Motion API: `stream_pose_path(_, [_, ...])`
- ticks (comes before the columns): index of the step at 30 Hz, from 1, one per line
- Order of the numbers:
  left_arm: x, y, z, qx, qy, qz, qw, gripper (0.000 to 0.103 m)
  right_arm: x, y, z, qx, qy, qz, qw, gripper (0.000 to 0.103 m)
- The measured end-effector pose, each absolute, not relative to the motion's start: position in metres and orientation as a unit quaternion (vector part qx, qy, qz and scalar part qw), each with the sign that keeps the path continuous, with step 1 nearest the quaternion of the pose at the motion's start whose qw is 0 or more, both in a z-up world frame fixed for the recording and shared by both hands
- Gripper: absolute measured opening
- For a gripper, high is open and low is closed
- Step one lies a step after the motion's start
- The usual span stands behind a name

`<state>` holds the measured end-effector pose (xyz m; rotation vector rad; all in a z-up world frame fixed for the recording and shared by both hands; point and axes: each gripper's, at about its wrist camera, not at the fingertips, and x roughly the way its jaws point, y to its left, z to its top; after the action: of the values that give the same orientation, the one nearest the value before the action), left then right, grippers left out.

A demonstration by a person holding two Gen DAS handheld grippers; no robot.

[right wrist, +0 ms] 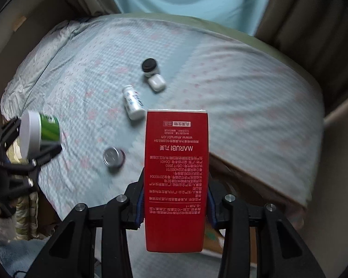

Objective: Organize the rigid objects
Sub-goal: 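Carry the white jar and red box over the cardboard box with both grippers, then release the white jar into the box with the left gripper while the right releases the red box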

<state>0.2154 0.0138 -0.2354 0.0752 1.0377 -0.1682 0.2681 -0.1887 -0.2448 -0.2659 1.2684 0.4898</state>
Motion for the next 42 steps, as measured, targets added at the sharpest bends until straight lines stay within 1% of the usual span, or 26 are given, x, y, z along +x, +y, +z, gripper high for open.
stream_pose_path(4, [0.213, -0.034, -0.221, 0.035, 0.487, -0.102, 0.866, 0.068, 0.248, -0.248, -0.24, -0.109, 0.585, 0.199, 0.779, 0.038])
stream_pose_path(9, [0.223, -0.1, -0.222, 0.038, 0.494, -0.136, 0.858, 0.068, 0.234, -0.311, -0.246, -0.094, 0.588, 0.164, 0.786, 0.038])
stream_pose_path(14, [0.244, -0.172, -0.243, 0.049, 0.515, -0.174, 0.838, 0.068, 0.24, -0.36, -0.267, -0.054, 0.601, 0.13, 0.787, 0.038])
stream_pose_path(19, [0.267, -0.228, -0.274, 0.06, 0.539, -0.202, 0.816, 0.068, 0.25, -0.404, -0.304, 0.013, 0.628, 0.085, 0.774, 0.038])
stream_pose_path(26, [0.303, -0.291, -0.328, 0.086, 0.582, -0.224, 0.777, 0.068, 0.259, -0.434, -0.355, 0.104, 0.647, 0.04, 0.755, 0.038])
stream_pose_path(33, [0.322, -0.325, -0.387, 0.133, 0.626, -0.234, 0.732, 0.068, 0.26, -0.44, -0.392, 0.174, 0.653, 0.016, 0.737, 0.038])
stream_pose_path(38, [0.321, -0.339, -0.403, 0.177, 0.63, -0.248, 0.714, 0.068, 0.257, -0.43, -0.401, 0.173, 0.652, 0.009, 0.738, 0.038])
stream_pose_path(42, [0.324, -0.344, -0.404, 0.2, 0.626, -0.25, 0.711, 0.068, 0.257, -0.425, -0.398, 0.167, 0.652, 0.004, 0.74, 0.038])
